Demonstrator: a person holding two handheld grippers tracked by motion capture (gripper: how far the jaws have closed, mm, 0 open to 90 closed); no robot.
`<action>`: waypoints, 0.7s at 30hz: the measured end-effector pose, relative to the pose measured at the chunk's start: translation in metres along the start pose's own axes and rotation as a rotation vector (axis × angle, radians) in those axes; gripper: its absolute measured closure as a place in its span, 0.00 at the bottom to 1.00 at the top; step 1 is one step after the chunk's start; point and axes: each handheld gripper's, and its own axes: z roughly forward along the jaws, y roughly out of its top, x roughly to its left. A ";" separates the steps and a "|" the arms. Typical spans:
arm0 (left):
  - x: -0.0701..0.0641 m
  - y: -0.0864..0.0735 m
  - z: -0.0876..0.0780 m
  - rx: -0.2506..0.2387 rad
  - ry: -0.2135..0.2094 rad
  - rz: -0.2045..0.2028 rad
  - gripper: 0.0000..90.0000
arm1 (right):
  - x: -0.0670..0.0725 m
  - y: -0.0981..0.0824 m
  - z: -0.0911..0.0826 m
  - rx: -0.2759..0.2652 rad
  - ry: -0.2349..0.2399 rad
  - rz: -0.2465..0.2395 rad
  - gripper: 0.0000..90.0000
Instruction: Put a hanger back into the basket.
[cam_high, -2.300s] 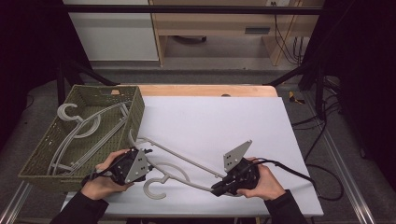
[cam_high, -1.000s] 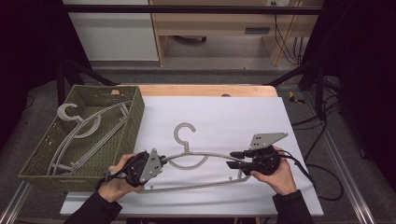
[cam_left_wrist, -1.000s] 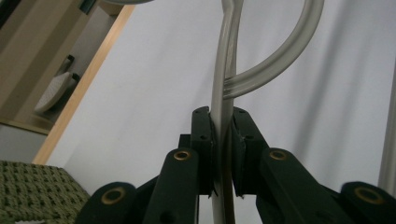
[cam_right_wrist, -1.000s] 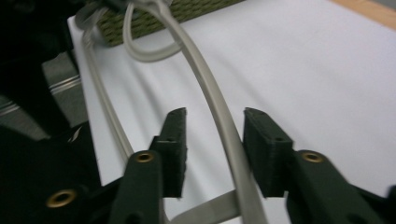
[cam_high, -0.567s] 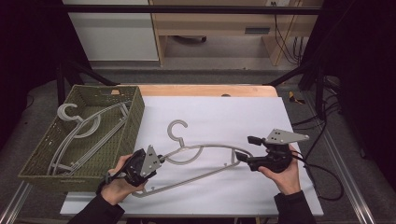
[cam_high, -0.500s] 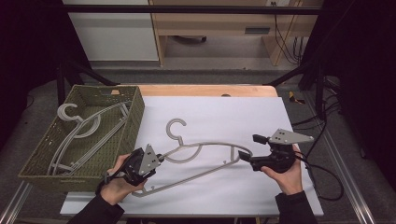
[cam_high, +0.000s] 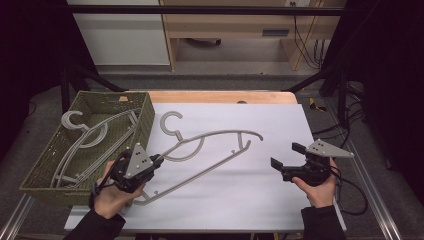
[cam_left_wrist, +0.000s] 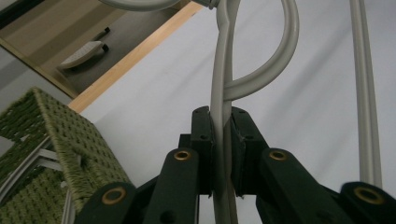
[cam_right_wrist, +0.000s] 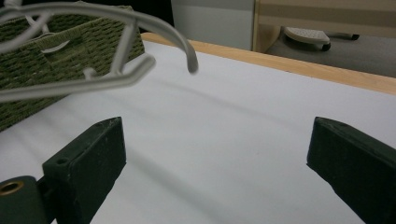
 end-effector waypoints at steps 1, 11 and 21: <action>0.002 0.001 -0.002 -0.005 0.002 0.000 0.90 | -0.001 0.000 0.001 0.002 -0.001 -0.004 0.05; 0.038 0.008 -0.029 -0.036 0.081 -0.021 0.90 | 0.001 -0.002 0.003 -0.003 -0.022 -0.017 0.06; 0.072 0.004 -0.054 -0.045 0.163 -0.053 0.90 | 0.001 -0.002 0.004 -0.021 -0.031 -0.013 0.08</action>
